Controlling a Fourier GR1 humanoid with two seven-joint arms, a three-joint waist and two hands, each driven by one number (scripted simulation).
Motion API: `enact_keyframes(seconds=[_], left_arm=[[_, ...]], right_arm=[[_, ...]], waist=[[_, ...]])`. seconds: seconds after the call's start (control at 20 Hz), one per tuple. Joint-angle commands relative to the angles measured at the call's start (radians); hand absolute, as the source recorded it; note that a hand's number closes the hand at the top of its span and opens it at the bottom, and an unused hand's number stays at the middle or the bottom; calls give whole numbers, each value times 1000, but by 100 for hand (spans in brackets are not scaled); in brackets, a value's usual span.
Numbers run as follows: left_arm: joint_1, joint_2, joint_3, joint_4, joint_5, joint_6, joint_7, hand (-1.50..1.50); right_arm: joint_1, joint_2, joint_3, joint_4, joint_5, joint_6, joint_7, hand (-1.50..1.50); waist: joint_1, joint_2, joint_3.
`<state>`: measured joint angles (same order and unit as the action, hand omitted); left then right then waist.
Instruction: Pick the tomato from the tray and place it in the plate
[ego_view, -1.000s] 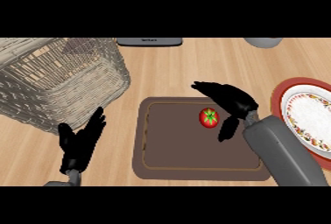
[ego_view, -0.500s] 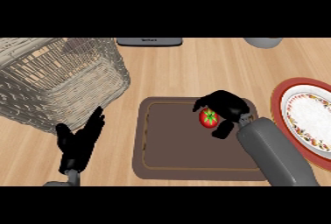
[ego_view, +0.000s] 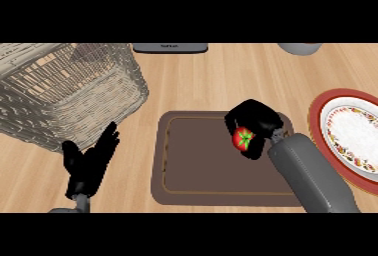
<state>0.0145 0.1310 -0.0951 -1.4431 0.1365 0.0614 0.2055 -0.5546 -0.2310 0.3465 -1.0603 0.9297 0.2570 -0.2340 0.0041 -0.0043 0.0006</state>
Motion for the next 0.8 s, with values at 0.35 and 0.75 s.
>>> enact_keyframes(seconds=[0.35,0.75], left_arm=[[102,26,63,-10,13,30,-8,0],[77,13,56,-46,19,41,37,0]], right_arm=[[507,39,-49,-418,-32,-307,84,150],[907,62,-80,-936,-92,-488,133,150]], waist=[[-136,-37,-2],[-109,-17,-2]])
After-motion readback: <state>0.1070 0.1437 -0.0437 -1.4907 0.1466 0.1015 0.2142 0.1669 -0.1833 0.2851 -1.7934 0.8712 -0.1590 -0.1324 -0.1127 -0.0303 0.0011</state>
